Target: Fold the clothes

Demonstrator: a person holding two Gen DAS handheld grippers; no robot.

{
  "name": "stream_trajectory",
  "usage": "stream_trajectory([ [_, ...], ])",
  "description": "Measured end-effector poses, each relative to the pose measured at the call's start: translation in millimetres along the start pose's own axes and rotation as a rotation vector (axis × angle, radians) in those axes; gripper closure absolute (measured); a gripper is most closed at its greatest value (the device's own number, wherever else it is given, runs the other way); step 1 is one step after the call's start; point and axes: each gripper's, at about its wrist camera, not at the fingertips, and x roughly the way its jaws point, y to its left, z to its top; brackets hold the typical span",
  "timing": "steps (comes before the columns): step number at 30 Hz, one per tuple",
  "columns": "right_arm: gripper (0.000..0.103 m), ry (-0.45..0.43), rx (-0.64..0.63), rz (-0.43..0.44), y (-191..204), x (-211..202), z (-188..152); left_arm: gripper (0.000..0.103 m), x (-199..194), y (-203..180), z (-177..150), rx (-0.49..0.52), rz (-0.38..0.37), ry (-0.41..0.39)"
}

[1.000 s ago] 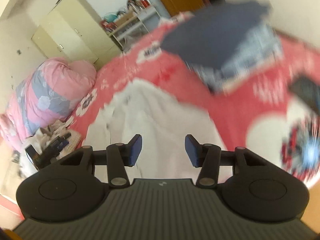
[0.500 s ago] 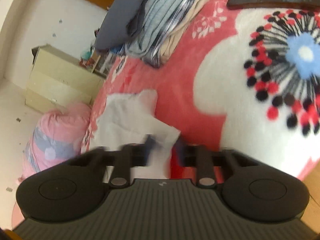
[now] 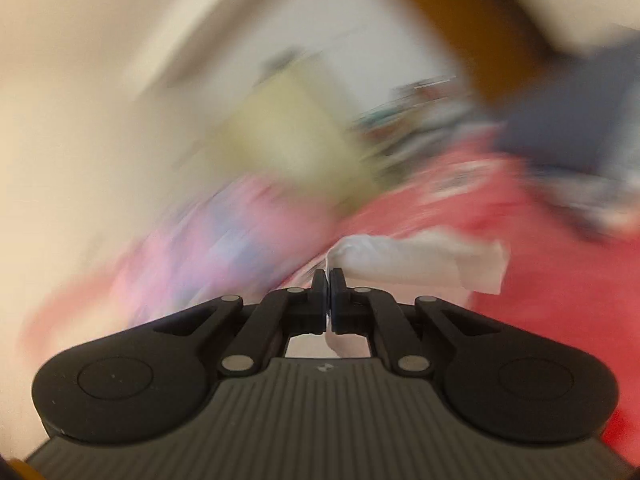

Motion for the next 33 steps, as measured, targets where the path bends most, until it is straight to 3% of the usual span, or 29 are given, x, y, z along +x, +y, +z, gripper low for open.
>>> stream_trajectory([
  [2,0.103,0.169,-0.197,0.139,47.5,19.4,-9.6,0.036,-14.2,10.5,2.6,-0.031,0.001,-0.026],
  [4,0.103,0.365,-0.381,0.218,82.2,29.7,-36.3,0.036,-22.7,18.6,1.5,-0.051,-0.004,-0.032],
  [7,0.103,0.623,-0.54,0.259,102.2,37.8,-87.0,0.036,-31.1,28.3,-1.0,-0.071,-0.014,-0.033],
  [10,0.103,0.744,-0.602,0.228,102.9,40.1,-113.6,0.036,-29.3,32.1,-4.5,-0.072,-0.018,-0.019],
  [17,0.103,0.717,-0.684,0.219,122.2,9.1,-93.8,0.037,-25.2,32.3,-11.9,-0.061,-0.031,-0.007],
  [21,0.099,0.763,-0.752,0.194,128.6,2.3,-117.0,0.037,-16.8,28.5,-16.4,-0.059,-0.036,0.009],
  [24,0.098,0.865,-0.809,0.137,127.7,9.3,-149.1,0.037,-11.8,22.7,-18.6,-0.032,-0.027,0.024],
  [26,0.098,0.893,-0.828,0.139,130.4,3.5,-155.3,0.037,-11.0,18.6,-18.7,-0.001,-0.019,0.027],
  [28,0.094,0.867,-0.769,0.168,131.2,-7.5,-143.5,0.036,-9.7,14.7,-13.1,0.026,-0.014,0.024],
  [31,0.07,0.748,-0.598,0.171,120.6,-19.2,-107.7,0.036,-5.2,8.0,0.5,0.064,-0.005,0.008],
  [33,0.049,0.628,-0.438,0.125,102.3,-19.1,-74.9,0.035,0.4,2.0,12.1,0.092,0.005,-0.003],
])
